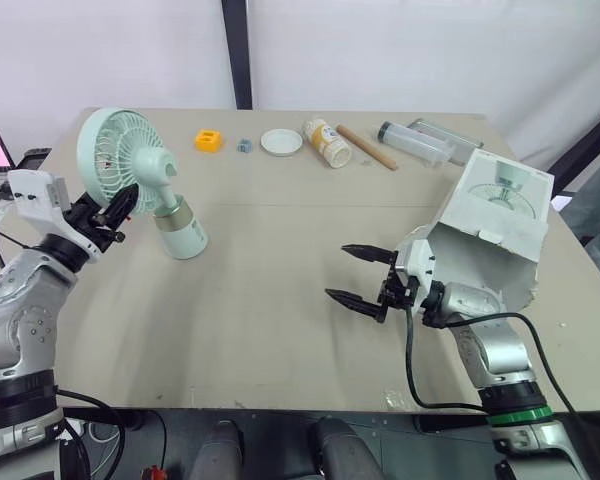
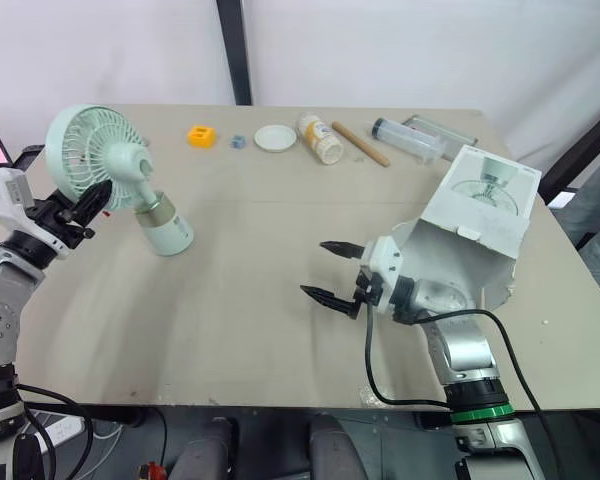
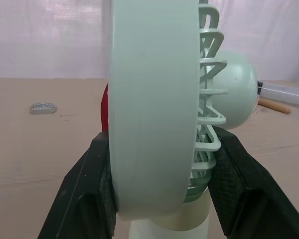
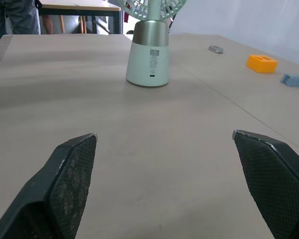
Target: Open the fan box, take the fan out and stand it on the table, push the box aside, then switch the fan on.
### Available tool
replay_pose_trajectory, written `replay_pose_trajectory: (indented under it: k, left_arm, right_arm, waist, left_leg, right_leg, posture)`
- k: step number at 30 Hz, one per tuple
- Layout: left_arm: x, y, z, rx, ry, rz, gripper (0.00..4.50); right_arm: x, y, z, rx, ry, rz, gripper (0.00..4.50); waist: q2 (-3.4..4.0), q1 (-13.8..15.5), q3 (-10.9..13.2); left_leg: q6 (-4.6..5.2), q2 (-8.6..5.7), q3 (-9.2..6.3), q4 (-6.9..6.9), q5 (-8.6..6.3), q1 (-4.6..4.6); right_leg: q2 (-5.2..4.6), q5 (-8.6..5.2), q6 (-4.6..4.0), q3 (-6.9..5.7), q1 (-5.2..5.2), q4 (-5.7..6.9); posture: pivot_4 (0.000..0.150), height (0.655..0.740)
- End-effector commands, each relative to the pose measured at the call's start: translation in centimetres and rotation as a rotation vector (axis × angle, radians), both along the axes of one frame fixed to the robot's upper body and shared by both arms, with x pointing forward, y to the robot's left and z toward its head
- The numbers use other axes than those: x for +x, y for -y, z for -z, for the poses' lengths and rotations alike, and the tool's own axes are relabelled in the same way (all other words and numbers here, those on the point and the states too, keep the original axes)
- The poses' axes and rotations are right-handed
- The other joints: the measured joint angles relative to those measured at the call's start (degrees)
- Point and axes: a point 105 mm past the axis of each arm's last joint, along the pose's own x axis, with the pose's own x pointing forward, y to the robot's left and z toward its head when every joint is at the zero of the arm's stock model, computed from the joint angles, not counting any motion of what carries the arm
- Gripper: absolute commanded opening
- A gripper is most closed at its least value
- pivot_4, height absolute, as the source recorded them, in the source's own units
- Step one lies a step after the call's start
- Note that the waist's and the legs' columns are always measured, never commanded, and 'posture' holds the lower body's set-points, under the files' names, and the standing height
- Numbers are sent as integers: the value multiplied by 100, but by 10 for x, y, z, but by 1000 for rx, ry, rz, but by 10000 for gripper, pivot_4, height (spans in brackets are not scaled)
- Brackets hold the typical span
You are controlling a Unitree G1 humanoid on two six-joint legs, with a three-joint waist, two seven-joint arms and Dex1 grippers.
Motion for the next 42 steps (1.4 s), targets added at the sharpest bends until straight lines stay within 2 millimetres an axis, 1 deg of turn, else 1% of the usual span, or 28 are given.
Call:
replay_pose_trajectory:
  k: [1, 6, 7, 8, 11, 14, 17, 21, 24, 32, 34, 42]
  left_arm:
    - [-2, 28, -33, 51, 130, 109, 19465]
    - [-1, 59, -35, 85, 141, 215, 19465]
    - [-2, 72, -34, 85, 143, 257, 19465]
    - [-3, 81, -34, 84, 144, 285, 19465]
    - [-9, 114, -31, 78, 149, 388, 19465]
    - [-17, 137, -28, 82, 152, 465, 19465]
    - [-24, 156, -26, 96, 151, 536, 19465]
    - [-26, 165, -22, 106, 139, 566, 19465]
    - [-27, 172, -20, 106, 132, 588, 19465]
    - [-28, 179, -15, 116, 118, 604, 19465]
    - [-28, 179, -14, 119, 115, 604, 19336]
    - [-27, 177, -13, 119, 111, 587, 19336]
  right_arm:
    - [-1, -16, -30, 46, 60, -23, 45000]
    - [3, -27, -44, 66, 39, 8, 45000]
    - [6, -30, -49, 77, 31, 29, 45000]
    - [7, -32, -52, 83, 25, 44, 45000]
    - [13, -39, -59, 92, 6, 127, 45000]
    - [17, -43, -63, 107, -19, 190, 45000]
    - [19, -47, -64, 121, -41, 242, 45000]
    - [21, -46, -64, 141, -77, 307, 45000]
    - [20, -47, -63, 148, -96, 324, 45000]
    - [18, -52, -63, 153, -118, 344, 45000]
    - [17, -53, -61, 149, -122, 344, 39808]
    - [15, -54, -59, 148, -134, 347, 39808]
  waist:
    - [-1, 2, 1]
    - [-2, 0, 1]
    - [-3, 0, 2]
    - [-3, 0, 2]
    - [-4, 1, 3]
    - [-5, 1, 3]
    - [-4, 0, 3]
    - [-4, -5, 3]
    - [-4, -3, 3]
    - [-4, -3, 3]
    - [-4, -4, 3]
    - [-5, -4, 3]
  left_leg:
    - [0, 0, -1, 0, 0, 0]
    - [-2, -1, -2, 0, 1, -4]
    - [-3, -1, -3, 0, 0, -4]
    - [-3, 0, -3, -1, 0, -5]
    - [-3, -2, -4, -1, 0, -8]
    - [-3, -3, -4, 0, 0, -10]
    - [-3, -3, -5, -1, 0, -9]
    - [-3, -3, -4, -1, 0, -10]
    - [-3, -3, -5, -1, 0, -10]
    - [-2, -4, -4, -1, 0, -10]
    - [-2, -4, -4, -1, 0, -10]
    - [-2, -4, -4, -1, 0, -10]
  right_leg:
    - [0, 0, 0, 0, 0, 0]
    - [0, 1, 0, -1, -1, 0]
    - [0, 5, -6, -1, -2, 0]
    - [0, 6, -9, -1, -3, 0]
    - [-2, 7, -11, -1, -5, 0]
    - [-2, 8, -11, -1, -6, 0]
    - [-1, 7, -12, -1, -7, 0]
    - [-1, 7, -11, 0, -9, 0]
    - [-1, 7, -11, 0, -9, 0]
    - [-1, 6, -9, 0, -9, 0]
    - [-1, 6, -9, 0, -9, 0]
    - [-1, -1, 2, 0, -9, 0]
  posture:
    - [1500, 7400]
    - [1500, 7400]
    - [1500, 7400]
    - [1500, 7400]
    - [1500, 7400]
    - [1500, 7400]
    - [1500, 7400]
    - [1500, 7400]
    - [1500, 7400]
    - [1500, 7400]
    - [1500, 7400]
    - [1500, 7400]
